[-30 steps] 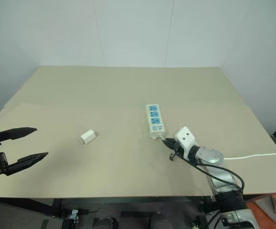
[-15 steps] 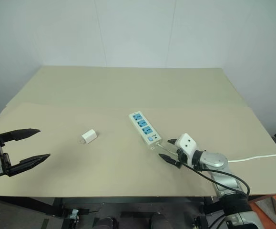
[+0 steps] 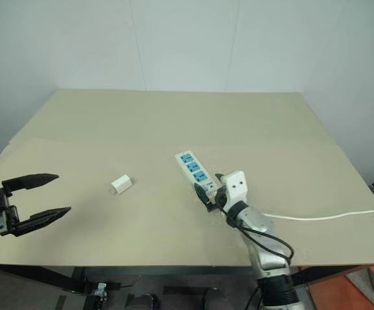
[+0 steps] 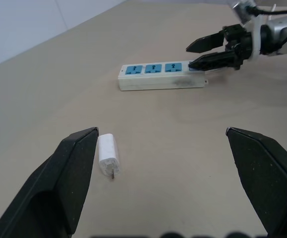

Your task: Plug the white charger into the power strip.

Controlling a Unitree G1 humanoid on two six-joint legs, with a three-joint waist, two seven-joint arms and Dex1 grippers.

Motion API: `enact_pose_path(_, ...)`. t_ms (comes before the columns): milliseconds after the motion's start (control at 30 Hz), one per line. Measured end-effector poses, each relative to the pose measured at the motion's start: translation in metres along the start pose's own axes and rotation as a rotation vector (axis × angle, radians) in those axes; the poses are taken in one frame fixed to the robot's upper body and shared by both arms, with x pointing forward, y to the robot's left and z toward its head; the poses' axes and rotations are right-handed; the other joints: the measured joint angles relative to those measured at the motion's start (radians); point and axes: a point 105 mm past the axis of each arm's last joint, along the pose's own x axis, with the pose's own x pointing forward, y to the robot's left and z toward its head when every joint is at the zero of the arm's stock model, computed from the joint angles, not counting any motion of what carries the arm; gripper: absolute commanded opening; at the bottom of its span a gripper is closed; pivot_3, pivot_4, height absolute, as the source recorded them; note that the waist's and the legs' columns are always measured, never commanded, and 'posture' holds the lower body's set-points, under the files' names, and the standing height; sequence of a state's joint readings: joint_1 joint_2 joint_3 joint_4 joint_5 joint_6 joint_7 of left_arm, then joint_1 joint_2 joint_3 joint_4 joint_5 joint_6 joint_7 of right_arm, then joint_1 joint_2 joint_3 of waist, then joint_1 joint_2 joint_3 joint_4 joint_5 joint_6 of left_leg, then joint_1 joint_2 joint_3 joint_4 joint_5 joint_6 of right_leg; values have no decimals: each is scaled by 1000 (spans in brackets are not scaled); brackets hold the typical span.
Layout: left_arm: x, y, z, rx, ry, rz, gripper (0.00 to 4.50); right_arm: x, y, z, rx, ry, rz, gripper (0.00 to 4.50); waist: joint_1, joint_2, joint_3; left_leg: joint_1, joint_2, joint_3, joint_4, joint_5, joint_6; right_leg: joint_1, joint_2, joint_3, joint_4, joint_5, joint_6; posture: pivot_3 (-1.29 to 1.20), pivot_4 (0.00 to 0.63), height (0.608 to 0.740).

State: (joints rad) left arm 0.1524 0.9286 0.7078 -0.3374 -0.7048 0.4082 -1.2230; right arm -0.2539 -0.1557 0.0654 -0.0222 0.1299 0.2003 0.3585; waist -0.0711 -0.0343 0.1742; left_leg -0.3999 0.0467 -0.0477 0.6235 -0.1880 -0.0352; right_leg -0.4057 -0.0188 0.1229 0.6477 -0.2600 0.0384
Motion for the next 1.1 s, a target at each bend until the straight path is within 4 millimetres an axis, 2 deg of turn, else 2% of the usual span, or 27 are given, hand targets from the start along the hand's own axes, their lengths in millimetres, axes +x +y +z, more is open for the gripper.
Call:
enact_pose_path(167,0,0,1,12,-4,-4,4500,9,-5,-11,-7,24,-61,4443,-2,0,0,1,0,0,0,0,0,0,0,0,1,0,0,0,150,740)
enact_pose_path(333,0,0,1,15,-5,-4,4500,10,-2,-20,-5,46,-47,4443,-2,0,0,1,0,0,0,0,0,0,0,0,0,0,0,0,150,740)
enact_pose_path(500,0,0,1,16,-6,-3,4500,17,6,-20,3,39,-14,4443,-10,0,0,1,1,0,0,0,0,0,0,0,1,0,0,0,150,740)
enact_pose_path(633,0,0,2,20,-9,-5,4500,30,7,-19,15,39,-4,4443,-26,0,0,2,1,0,0,0,0,2,0,0,1,1,0,0,150,740)
enact_pose_path(800,1,0,2,24,-11,-6,4500,37,4,-19,10,53,2,3415,-31,-1,-1,3,1,0,0,0,0,2,0,0,1,1,0,0,150,740)
enact_pose_path(1100,3,1,7,45,-4,-28,4500,32,-7,-16,-2,72,65,3421,-27,-1,-1,2,0,0,0,0,0,1,0,-1,0,1,0,0,150,740)
